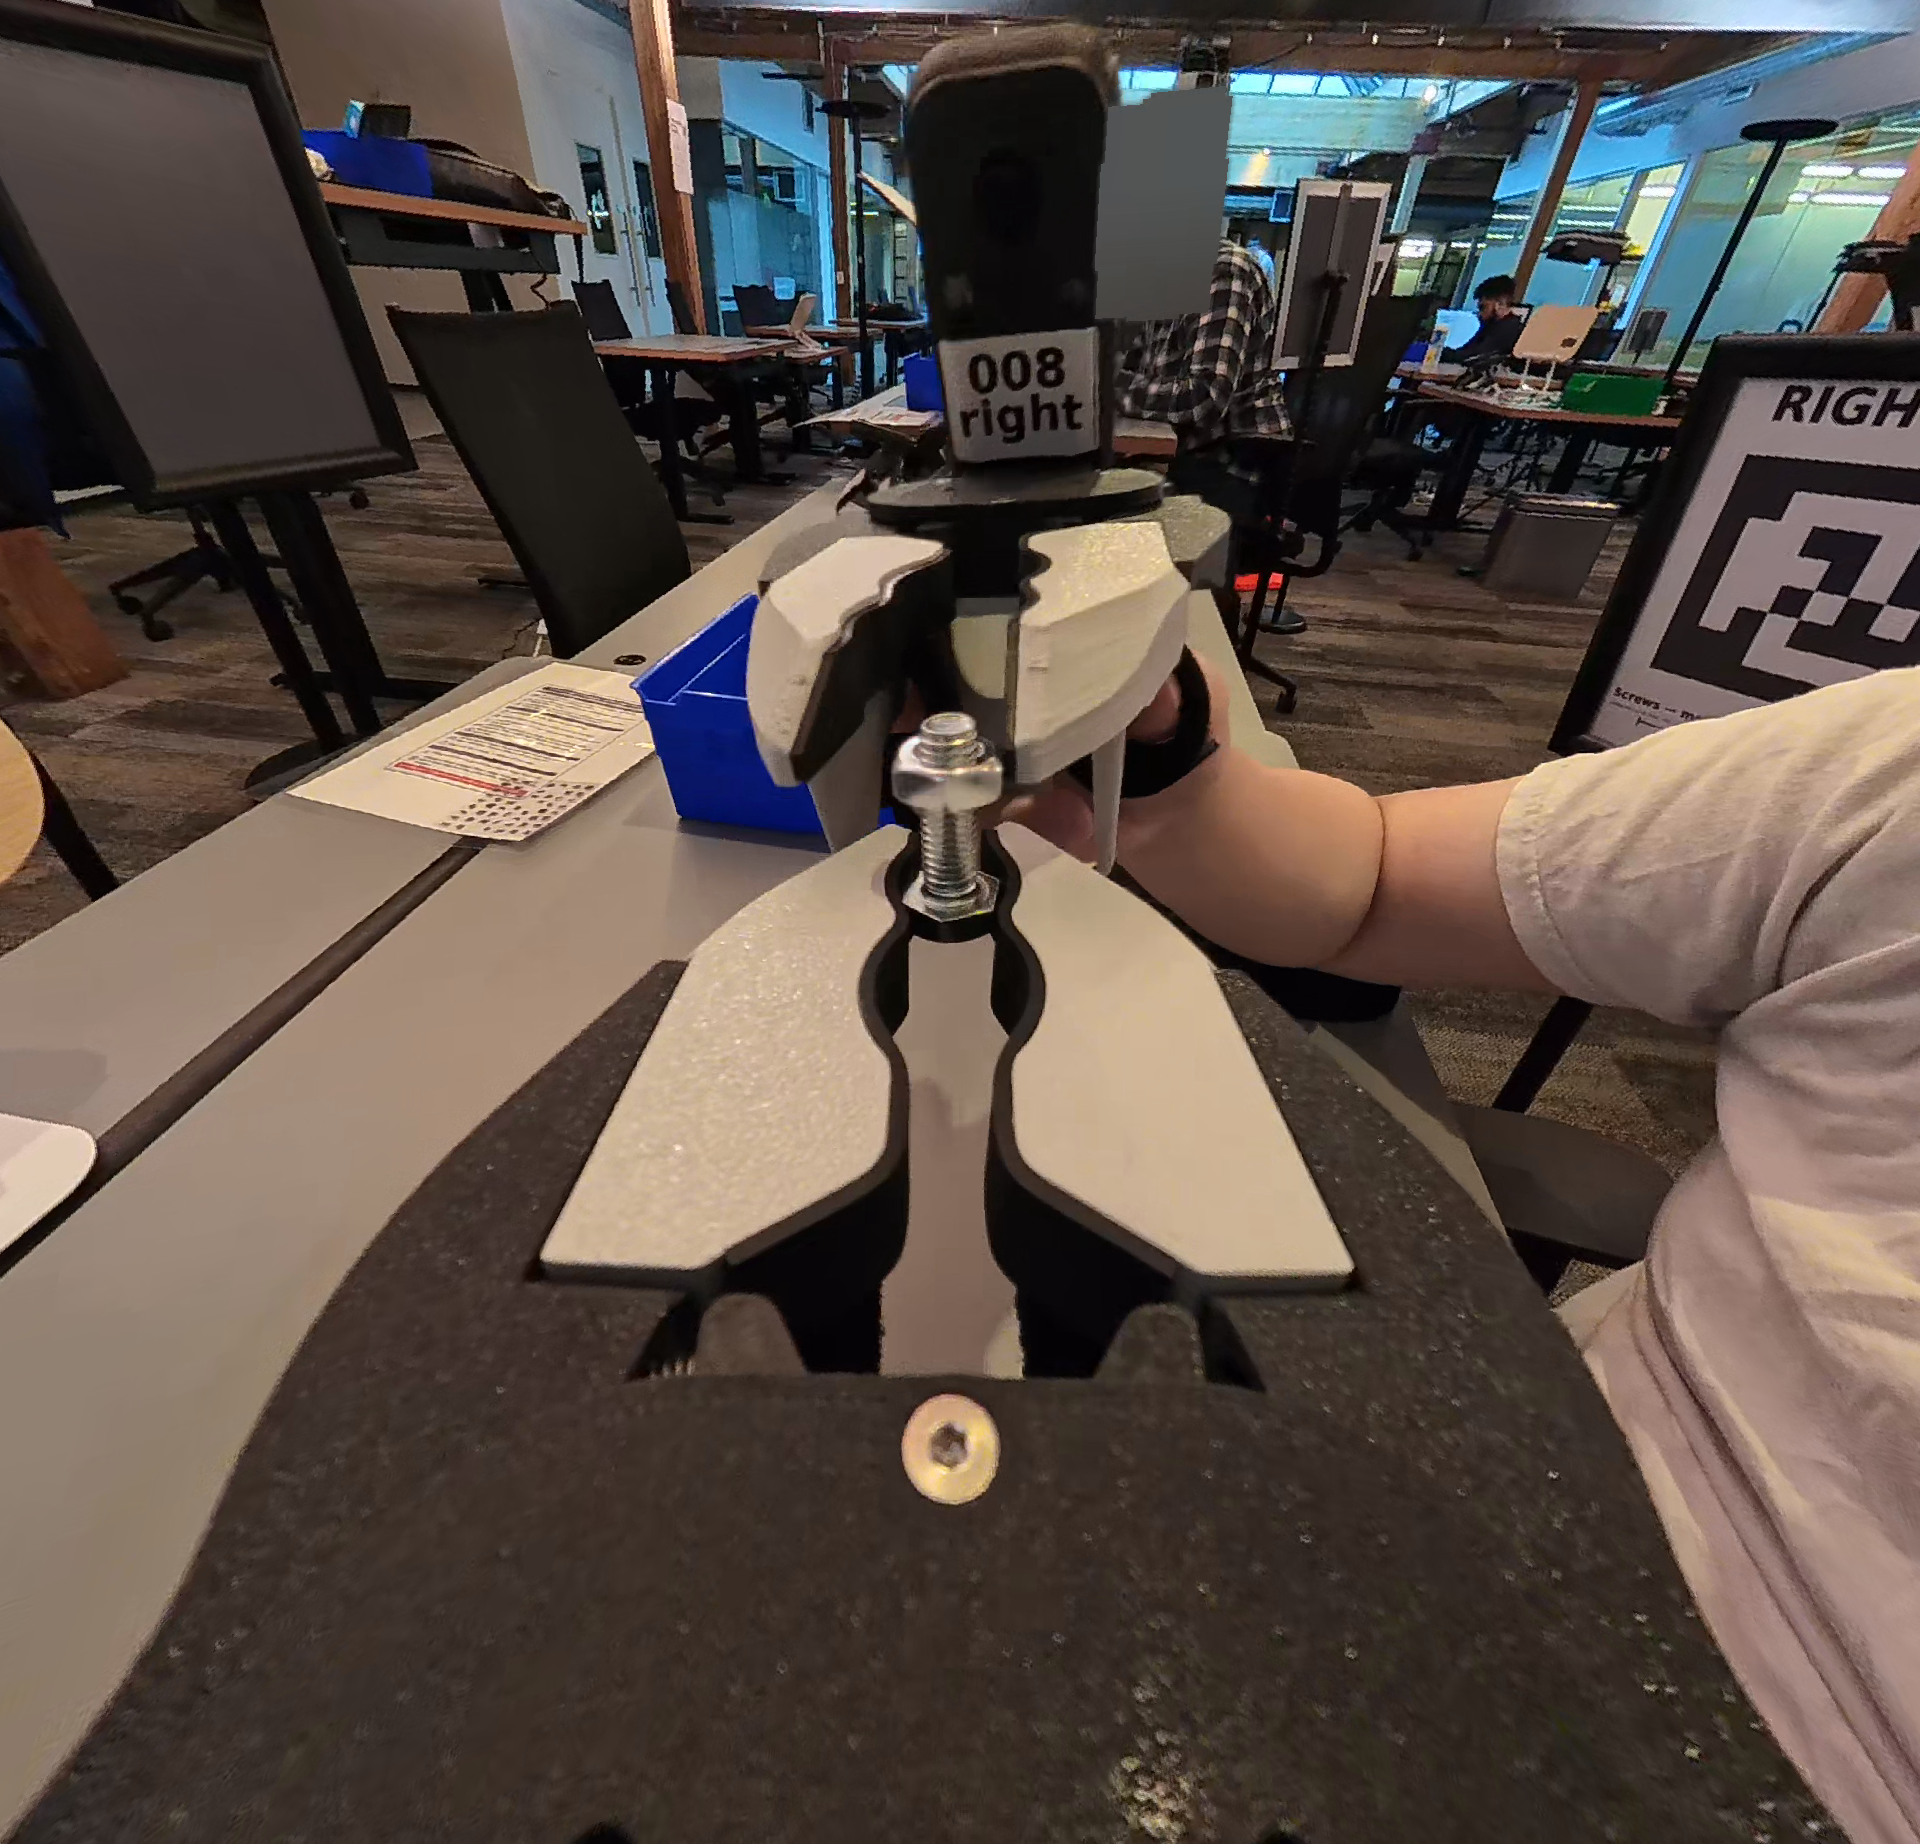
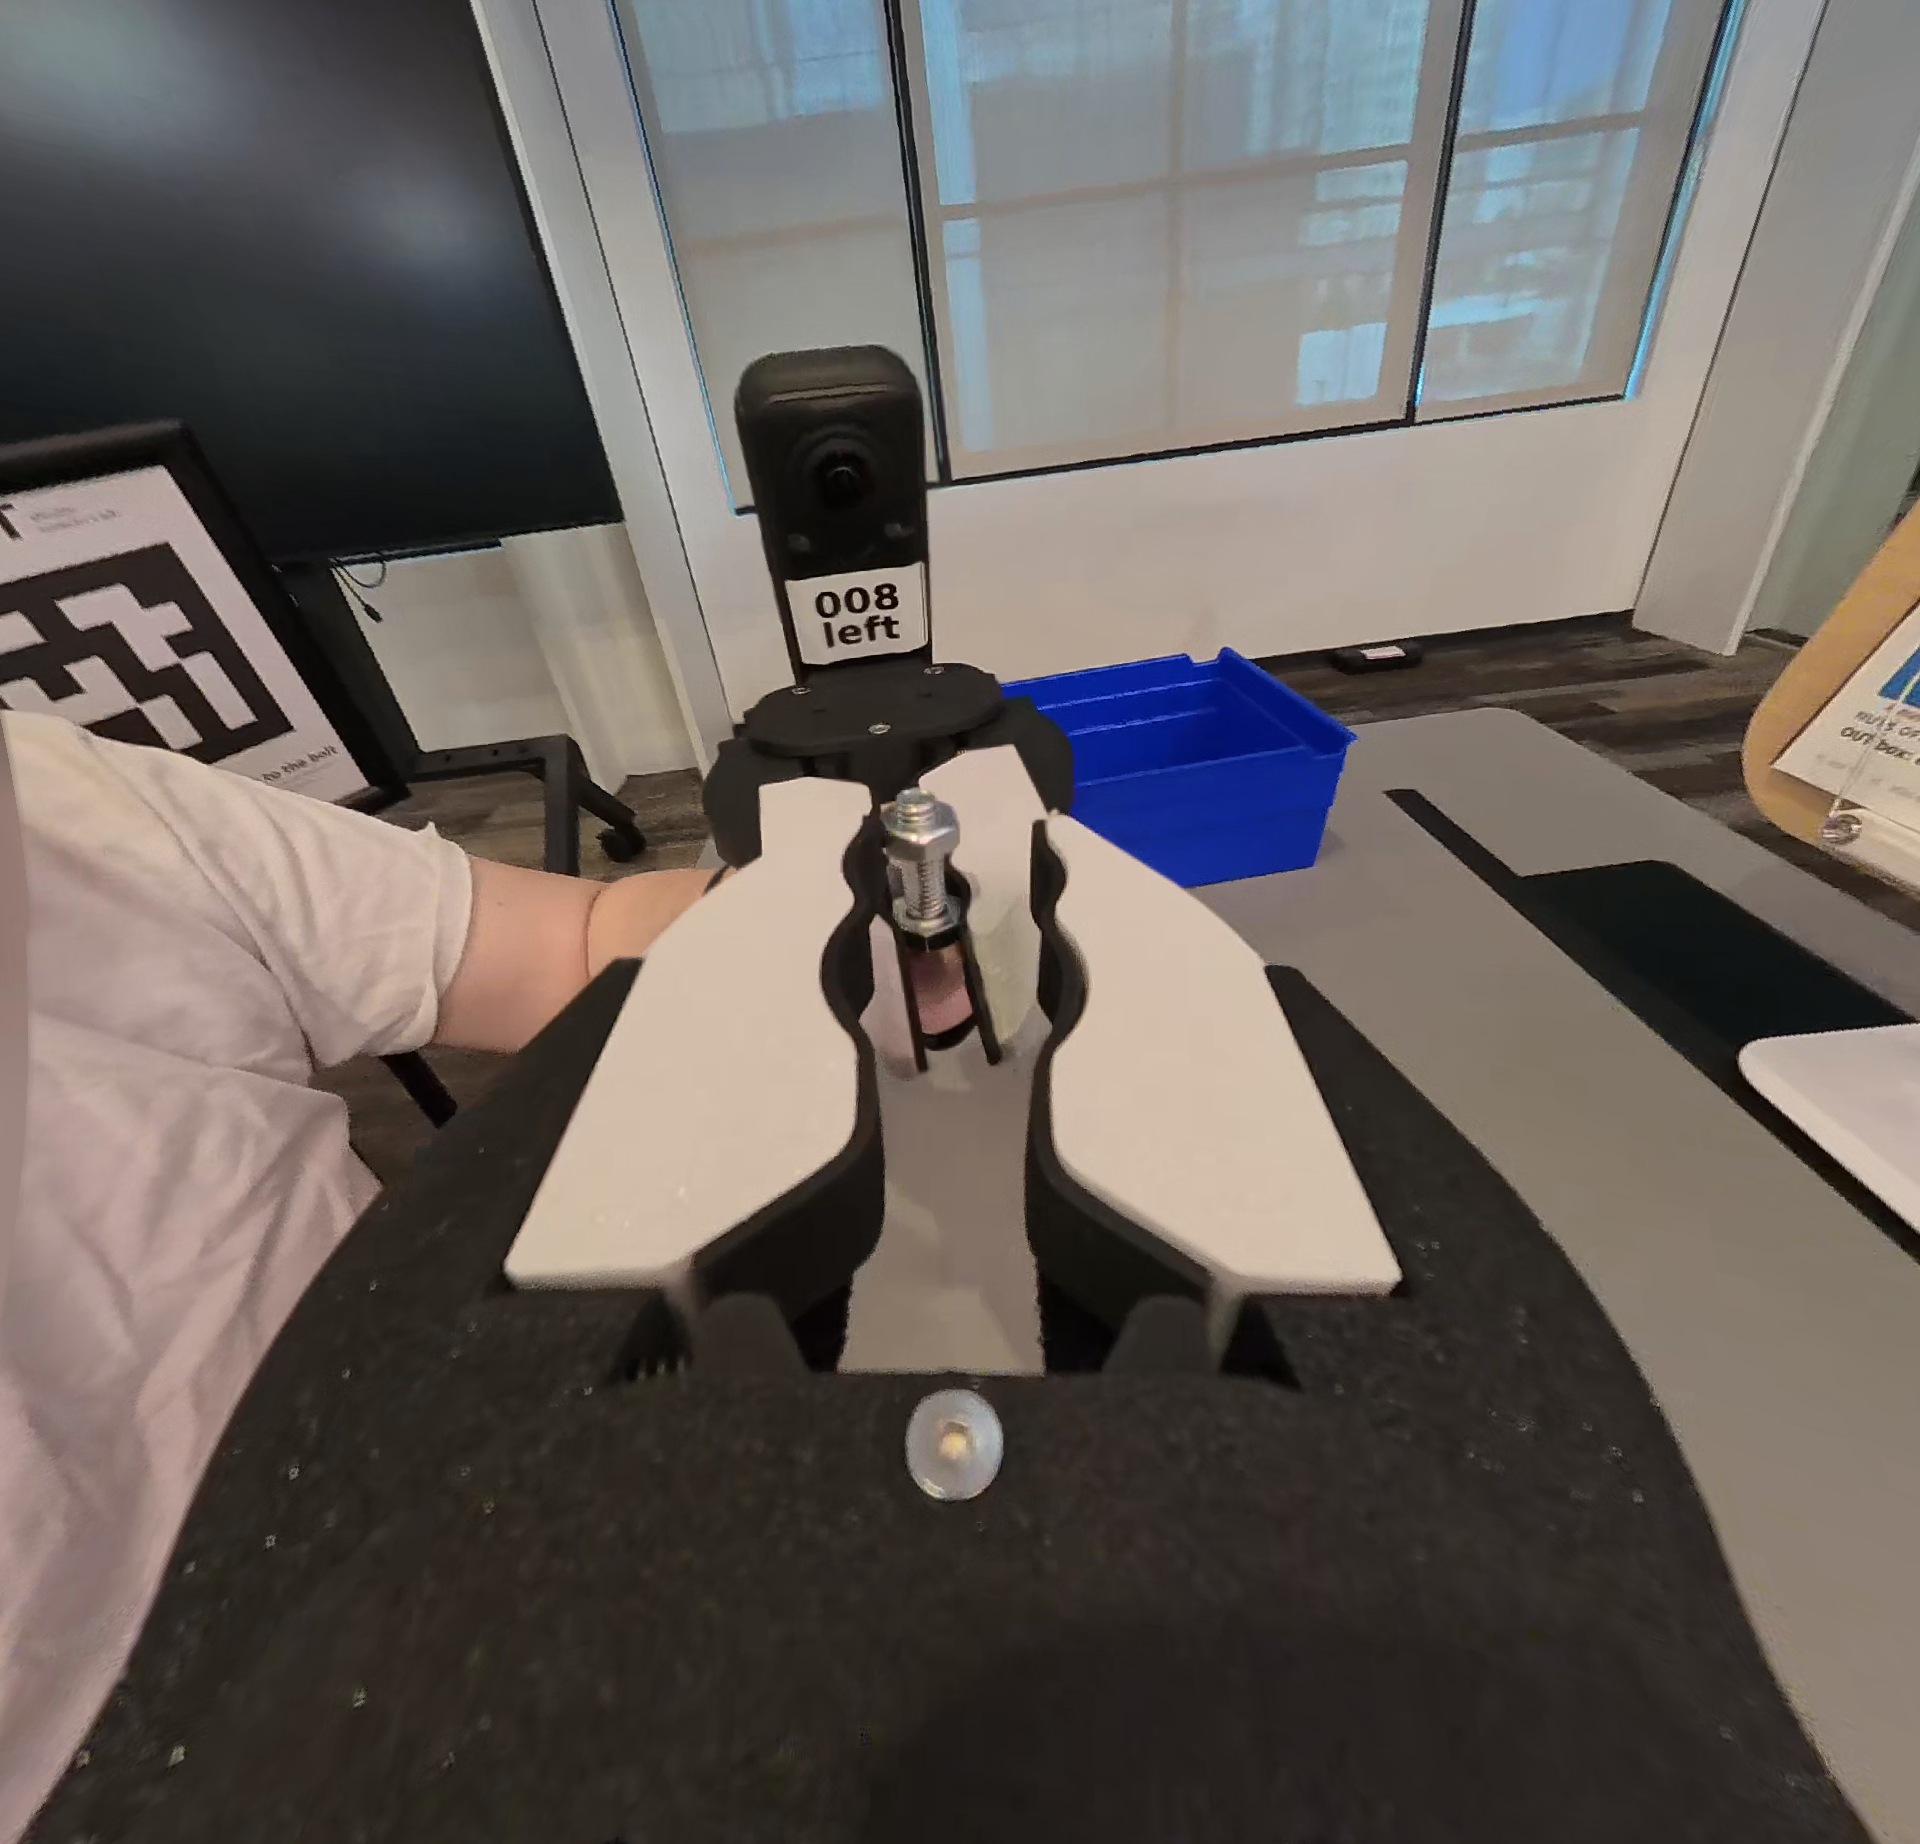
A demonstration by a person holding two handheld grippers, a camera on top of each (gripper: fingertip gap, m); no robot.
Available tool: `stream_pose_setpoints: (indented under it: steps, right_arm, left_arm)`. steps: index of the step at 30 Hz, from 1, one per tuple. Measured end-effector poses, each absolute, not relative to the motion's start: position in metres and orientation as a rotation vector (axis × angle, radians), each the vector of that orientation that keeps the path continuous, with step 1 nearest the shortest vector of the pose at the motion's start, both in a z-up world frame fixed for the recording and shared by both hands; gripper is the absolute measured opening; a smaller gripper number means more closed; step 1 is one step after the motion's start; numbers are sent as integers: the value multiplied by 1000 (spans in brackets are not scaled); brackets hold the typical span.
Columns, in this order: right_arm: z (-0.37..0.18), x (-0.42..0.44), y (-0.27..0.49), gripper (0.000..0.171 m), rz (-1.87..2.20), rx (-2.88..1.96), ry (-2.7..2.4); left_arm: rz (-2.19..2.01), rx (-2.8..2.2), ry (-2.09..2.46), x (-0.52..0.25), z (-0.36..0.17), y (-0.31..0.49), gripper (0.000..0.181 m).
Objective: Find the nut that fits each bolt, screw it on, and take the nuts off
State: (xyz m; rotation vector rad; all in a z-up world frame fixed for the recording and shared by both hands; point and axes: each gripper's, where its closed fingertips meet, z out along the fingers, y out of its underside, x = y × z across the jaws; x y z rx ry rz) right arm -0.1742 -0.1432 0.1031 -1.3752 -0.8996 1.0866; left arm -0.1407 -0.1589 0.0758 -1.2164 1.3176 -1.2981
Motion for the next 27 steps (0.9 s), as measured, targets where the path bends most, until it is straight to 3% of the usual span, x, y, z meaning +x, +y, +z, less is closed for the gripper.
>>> stream_pose_setpoints:
  steps: [27]
  right_arm:
    - [108,-174,-148,26,1107,-1400,-891]
  left_arm:
    - [-1356,-1215,1329,-141,79,-167,10]
